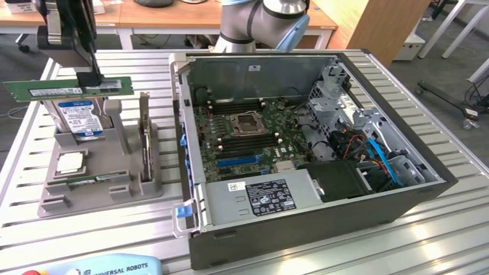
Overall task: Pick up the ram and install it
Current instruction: 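Pick up the ram and move it above insertion slot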
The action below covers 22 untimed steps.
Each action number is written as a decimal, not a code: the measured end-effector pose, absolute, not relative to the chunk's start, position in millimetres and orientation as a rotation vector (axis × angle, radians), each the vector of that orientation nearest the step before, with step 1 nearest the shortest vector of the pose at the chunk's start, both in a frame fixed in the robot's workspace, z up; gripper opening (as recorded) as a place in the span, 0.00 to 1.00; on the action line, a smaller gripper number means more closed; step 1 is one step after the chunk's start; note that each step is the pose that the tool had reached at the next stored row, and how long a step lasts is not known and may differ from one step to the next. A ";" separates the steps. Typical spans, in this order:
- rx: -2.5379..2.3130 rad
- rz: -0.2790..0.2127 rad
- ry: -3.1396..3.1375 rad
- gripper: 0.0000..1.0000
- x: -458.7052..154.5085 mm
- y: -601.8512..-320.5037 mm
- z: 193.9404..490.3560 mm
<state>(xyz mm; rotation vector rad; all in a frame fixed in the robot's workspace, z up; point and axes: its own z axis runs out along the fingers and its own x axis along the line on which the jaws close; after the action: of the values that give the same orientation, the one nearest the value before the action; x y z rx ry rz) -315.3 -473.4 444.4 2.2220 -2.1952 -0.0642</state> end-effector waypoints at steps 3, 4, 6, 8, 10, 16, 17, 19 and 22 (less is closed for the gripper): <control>2.222 -0.064 -2.195 0.11 -311.8 -473.3 444.4; 2.222 -0.064 -2.195 0.11 -310.5 -473.4 444.4; 2.222 -0.064 -2.195 0.11 -307.7 -473.4 444.4; 2.222 -0.064 -2.195 0.11 -304.8 -473.4 444.4; 2.222 -0.064 -2.195 0.11 -301.7 -473.4 444.5; 2.222 -0.064 -2.195 0.11 -292.3 -473.4 444.4; 2.222 -0.064 -2.195 0.11 -290.7 -473.4 444.4; 2.222 -0.064 -2.195 0.11 -287.4 -473.3 444.4; 2.222 -0.064 -2.195 0.11 -281.6 -473.4 444.4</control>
<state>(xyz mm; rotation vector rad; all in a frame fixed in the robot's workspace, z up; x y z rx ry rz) -281.6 -473.4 444.4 2.2221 -2.1952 -0.0641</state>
